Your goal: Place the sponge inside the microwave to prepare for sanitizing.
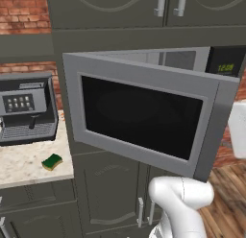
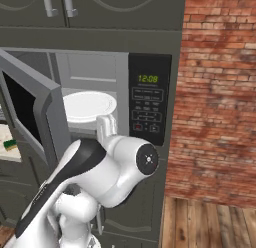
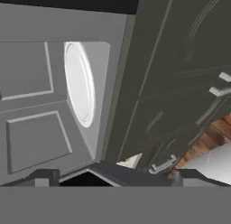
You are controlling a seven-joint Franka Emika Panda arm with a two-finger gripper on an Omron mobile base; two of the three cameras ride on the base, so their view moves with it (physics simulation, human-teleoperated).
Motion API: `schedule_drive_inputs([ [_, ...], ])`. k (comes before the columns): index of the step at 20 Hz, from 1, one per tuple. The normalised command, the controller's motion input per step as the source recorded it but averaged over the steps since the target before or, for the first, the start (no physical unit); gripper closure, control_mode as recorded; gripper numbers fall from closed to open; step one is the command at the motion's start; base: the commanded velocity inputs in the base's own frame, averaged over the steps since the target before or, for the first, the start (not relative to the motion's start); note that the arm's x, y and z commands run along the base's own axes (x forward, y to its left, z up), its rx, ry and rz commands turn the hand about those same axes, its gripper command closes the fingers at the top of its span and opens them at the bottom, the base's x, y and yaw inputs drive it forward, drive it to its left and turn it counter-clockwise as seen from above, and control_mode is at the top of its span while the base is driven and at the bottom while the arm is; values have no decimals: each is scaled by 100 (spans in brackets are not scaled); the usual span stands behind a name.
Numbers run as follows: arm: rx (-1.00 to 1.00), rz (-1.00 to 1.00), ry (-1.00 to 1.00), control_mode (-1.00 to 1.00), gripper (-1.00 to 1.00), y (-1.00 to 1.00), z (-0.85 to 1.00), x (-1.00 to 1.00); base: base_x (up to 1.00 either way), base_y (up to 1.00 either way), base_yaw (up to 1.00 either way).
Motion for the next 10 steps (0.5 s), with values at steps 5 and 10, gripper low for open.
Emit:
schedule_drive_inputs([
  [5, 13, 21, 0, -100, -100, 16, -7, 19, 0, 0, 0],
  [10, 13, 7, 0, -100, -100, 9, 0, 34, 0, 0, 0],
])
